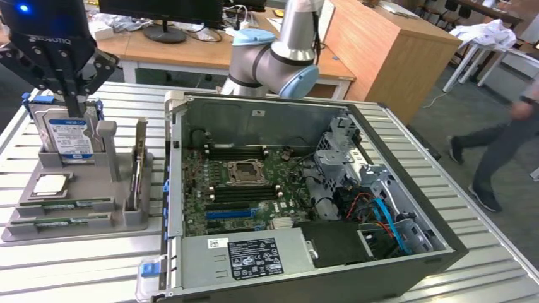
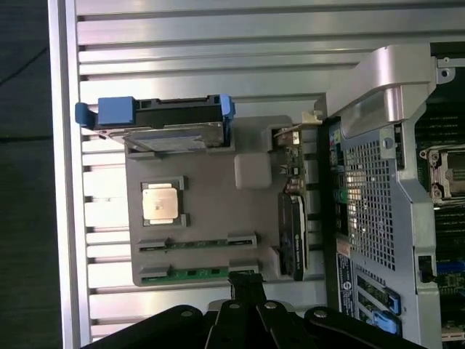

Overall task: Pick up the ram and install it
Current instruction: 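Reach for the ram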

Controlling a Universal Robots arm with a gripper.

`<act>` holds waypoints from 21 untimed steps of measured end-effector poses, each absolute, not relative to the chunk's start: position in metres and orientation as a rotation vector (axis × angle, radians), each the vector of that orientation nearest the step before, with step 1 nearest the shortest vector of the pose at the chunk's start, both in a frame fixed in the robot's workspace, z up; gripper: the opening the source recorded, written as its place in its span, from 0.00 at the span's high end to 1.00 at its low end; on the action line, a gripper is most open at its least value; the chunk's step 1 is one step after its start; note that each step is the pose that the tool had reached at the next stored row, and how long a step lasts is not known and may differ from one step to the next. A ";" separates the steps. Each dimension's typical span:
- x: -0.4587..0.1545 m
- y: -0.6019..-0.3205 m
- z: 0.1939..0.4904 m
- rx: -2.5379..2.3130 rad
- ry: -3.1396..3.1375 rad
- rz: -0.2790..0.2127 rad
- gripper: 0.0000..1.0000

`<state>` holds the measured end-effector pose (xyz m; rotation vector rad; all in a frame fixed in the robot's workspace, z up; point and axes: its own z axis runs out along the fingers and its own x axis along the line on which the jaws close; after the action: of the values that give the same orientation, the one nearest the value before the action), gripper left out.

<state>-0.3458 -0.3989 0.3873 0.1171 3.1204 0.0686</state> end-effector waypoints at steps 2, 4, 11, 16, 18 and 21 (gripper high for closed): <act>-0.350 -0.399 0.387 0.117 3.121 0.069 0.90; -0.355 -0.399 0.387 0.117 3.121 0.069 0.90; -0.370 -0.399 0.386 0.117 3.123 0.068 0.90; -0.380 -0.399 0.386 0.118 3.125 0.068 0.90; -0.383 -0.399 0.385 0.118 3.126 0.068 0.90; -0.385 -0.399 0.385 0.117 3.126 0.068 0.90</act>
<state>-0.3854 -0.3989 0.3854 0.1175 3.1263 0.0684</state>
